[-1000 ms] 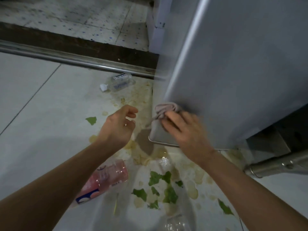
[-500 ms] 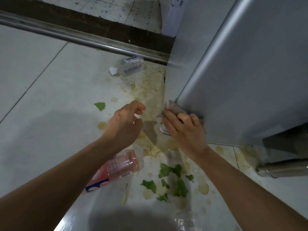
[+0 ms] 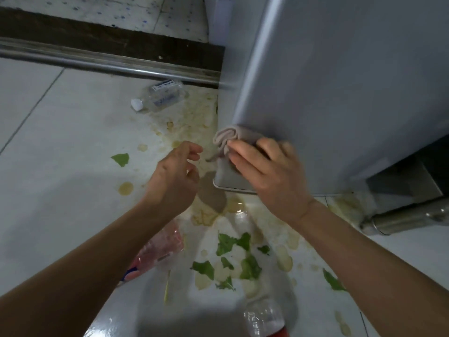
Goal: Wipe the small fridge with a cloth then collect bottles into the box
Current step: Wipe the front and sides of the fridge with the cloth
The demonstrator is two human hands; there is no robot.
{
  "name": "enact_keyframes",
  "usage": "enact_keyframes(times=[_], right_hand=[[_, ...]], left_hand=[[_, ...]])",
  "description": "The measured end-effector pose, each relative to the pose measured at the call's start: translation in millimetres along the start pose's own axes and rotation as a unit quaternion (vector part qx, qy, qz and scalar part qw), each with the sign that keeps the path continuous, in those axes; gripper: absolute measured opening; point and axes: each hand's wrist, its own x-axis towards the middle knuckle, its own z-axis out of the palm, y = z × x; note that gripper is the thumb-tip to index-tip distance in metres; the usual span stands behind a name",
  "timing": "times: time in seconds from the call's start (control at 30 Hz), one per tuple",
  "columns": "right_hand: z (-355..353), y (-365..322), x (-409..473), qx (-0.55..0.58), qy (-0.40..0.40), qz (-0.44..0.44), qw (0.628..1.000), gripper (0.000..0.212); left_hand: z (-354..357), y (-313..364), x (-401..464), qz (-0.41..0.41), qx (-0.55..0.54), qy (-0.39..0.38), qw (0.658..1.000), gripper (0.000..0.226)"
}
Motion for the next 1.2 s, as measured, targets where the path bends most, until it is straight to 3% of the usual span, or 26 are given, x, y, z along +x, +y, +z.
enact_keyframes(times=[0.07, 0.13, 0.3, 0.4, 0.67, 0.87, 1.03, 1.13, 1.2], right_hand=[[-2.6, 11.2, 2.0, 0.007, 0.048, 0.028, 0.998, 0.013], [2.4, 10.4, -7.1, 0.028, 0.038, 0.05, 0.998, 0.014], [17.4, -2.2, -56.7, 0.023, -0.13, -0.044, 0.99, 0.011], [15.8, 3.8, -65.0, 0.022, -0.161, -0.048, 0.986, 0.014], [-17.0, 65.1, -113.0, -0.005, -0.097, 0.118, 0.988, 0.022], [2.3, 19.1, -97.0, 0.072, -0.062, 0.283, 0.954, 0.007], [9.3, 19.1, -100.4, 0.046, -0.065, 0.231, 0.97, 0.034], [1.8, 41.1, -124.8, 0.045, -0.07, 0.292, 0.953, 0.049], [-3.4, 54.1, -138.8, 0.027, -0.053, 0.354, 0.934, 0.047]], left_hand=[[6.2, 3.2, 3.8, 0.003, -0.006, 0.015, 1.0, 0.035], [11.6, 6.9, 5.5, 0.008, -0.009, 0.023, 1.0, 0.036], [21.9, 18.4, 5.9, 0.035, -0.019, 0.023, 0.999, 0.038], [30.2, 27.2, 9.2, 0.05, -0.02, 0.023, 0.998, 0.035], [42.9, 35.5, 19.9, 0.032, 0.021, 0.058, 0.998, 0.022], [39.9, 35.1, 20.8, 0.03, 0.028, 0.041, 0.998, 0.021], [36.7, 34.9, 20.5, 0.042, 0.047, 0.036, 0.997, 0.019], [36.0, 33.1, 20.9, 0.052, 0.057, 0.041, 0.996, 0.019], [36.2, 31.4, 21.1, 0.059, 0.06, 0.046, 0.995, 0.019]])
